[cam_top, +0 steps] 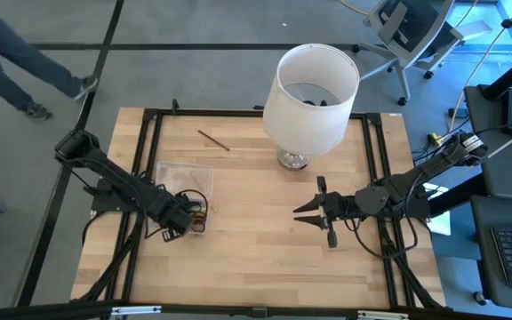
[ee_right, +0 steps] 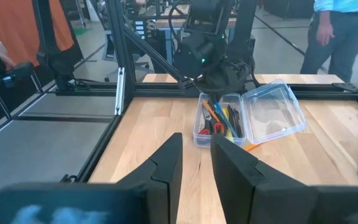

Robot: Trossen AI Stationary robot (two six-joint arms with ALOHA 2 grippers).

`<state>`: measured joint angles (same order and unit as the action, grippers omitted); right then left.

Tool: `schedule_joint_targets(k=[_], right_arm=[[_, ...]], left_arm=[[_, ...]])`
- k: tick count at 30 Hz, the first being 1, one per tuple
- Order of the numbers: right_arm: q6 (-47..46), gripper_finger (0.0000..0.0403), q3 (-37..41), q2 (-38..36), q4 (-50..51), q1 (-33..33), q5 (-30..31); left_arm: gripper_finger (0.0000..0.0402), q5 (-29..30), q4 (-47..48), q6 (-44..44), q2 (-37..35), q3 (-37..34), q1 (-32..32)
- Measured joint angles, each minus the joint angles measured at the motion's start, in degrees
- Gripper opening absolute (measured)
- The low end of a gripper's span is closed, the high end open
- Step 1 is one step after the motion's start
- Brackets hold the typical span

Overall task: Pick & place school supplies into a supply box
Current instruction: Put the blue pen into the transparent supply box, then adjust the transparent supply box

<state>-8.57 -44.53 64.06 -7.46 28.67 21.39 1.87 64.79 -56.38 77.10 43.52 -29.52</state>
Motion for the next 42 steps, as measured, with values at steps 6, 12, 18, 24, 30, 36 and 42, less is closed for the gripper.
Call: schedule_joint_targets(k=[6,12,18,24,30,36,42], right_arm=[[-0.3,0.0088,0.0,0.0,0.0,0.0,0.0],[-0.3,0.0088,0.0,1.2,-0.5,0.0,0.0],[-0.1,0.0088,0.0,5.5,-4.4,0.0,0.0],[3.1,0.0088,0.0,8.7,-5.6,-0.3,0.2],[0.4,0.0088,0.0,11.8,-9.2,-1.3,0.2],[-0.2,0.0088,0.0,16.0,-14.1,-1.7,0.1],[-1.6,0.0088,0.0,20.1,-19.1,-1.7,0.0]], left_arm=[[0.0076,0.0,-0.7,0.0,-0.1,0.0,0.0],[0.0099,0.0,-0.4,0.1,-2.5,0.6,0.0],[0.0106,0.0,-0.5,0.0,-6.1,1.5,0.0],[0.0102,0.5,-3.8,-1.1,-9.9,2.2,0.0],[0.0102,0.7,-8.2,-1.4,-11.7,2.2,0.0],[0.0103,0.7,-9.0,-1.4,-11.8,2.2,-0.1],[0.0100,1.0,-10.8,-1.4,-11.8,2.2,-0.1]])
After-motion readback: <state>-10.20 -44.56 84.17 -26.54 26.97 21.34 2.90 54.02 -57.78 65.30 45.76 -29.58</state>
